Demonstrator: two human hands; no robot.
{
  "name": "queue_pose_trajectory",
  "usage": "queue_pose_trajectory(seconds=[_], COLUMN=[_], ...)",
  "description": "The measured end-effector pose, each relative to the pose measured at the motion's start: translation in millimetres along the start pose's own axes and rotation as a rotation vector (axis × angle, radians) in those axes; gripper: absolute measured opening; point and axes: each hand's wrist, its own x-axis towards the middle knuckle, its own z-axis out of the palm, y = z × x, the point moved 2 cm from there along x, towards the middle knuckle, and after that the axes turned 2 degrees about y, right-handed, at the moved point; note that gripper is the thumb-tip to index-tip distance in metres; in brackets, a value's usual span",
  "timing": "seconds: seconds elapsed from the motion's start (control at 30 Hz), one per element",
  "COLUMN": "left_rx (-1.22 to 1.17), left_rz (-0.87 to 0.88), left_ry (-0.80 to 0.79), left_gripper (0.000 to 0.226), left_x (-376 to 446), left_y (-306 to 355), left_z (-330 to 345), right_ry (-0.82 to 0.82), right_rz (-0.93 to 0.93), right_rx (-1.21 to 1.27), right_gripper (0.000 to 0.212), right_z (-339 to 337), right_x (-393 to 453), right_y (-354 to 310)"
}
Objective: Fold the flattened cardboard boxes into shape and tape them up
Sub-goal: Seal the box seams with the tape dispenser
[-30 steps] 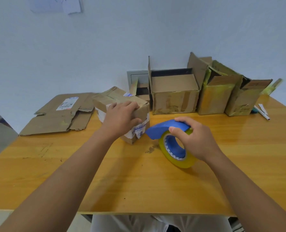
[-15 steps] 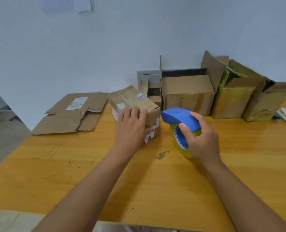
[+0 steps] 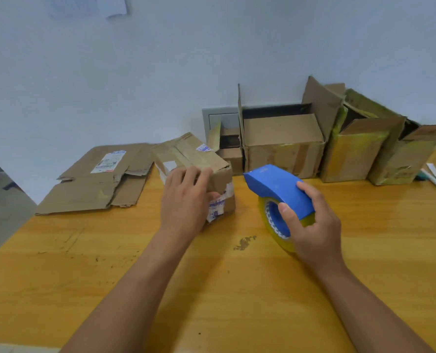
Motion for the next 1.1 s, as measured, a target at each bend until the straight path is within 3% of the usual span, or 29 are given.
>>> queue_pose_trajectory(seconds=[0.1,0.3,0.53,0.6,0.77,1.0,1.1], left_rx=[-0.058,-0.158,-0.136,-0.151,-0.133,0.004,-0.011], left_rz=[0.053,-0.047,-0.03,-0.046,-0.119,-0.044,-0.104], left_ry=[-0.021,-0.165,-0.152,-0.182,-0.233,-0.25,-0.282], left_gripper=[0.048,0.05,0.035,0.039,0.076,0.065,0.074], left_x=[-9.2,-13.5,-4.0,-6.5,4.4,15.0,19.1], left_y=[-17.8,-29.5,-44.2,-47.7,-45.3,-46.4,-48.1], left_z=[-10.8,-19.2,-19.1,-17.5,-13.6,-2.6,-2.0], right_ry=[-0.005,-0.009,-0.054,-0.074,-0.092,-0.084,-0.09], right_rz=[0.008,-0.001,0.006,-0.003,-0.006,-0.01,-0.003], right_rx=[0.049,0.096,0.143,0.147,0.145,0.151,0.155], right_gripper=[0.059,0.054,0.051,0.049,0.046,0.048,0.045], right_z=[-1.3,2.5,5.4,6.9,10.6,10.4,10.3], right_x=[-1.2,-5.0,-9.8,-10.2,-11.0,-9.3,-8.4], right_y=[1.3,-1.2,-5.8,-6.4,-5.7,-2.3,-1.5])
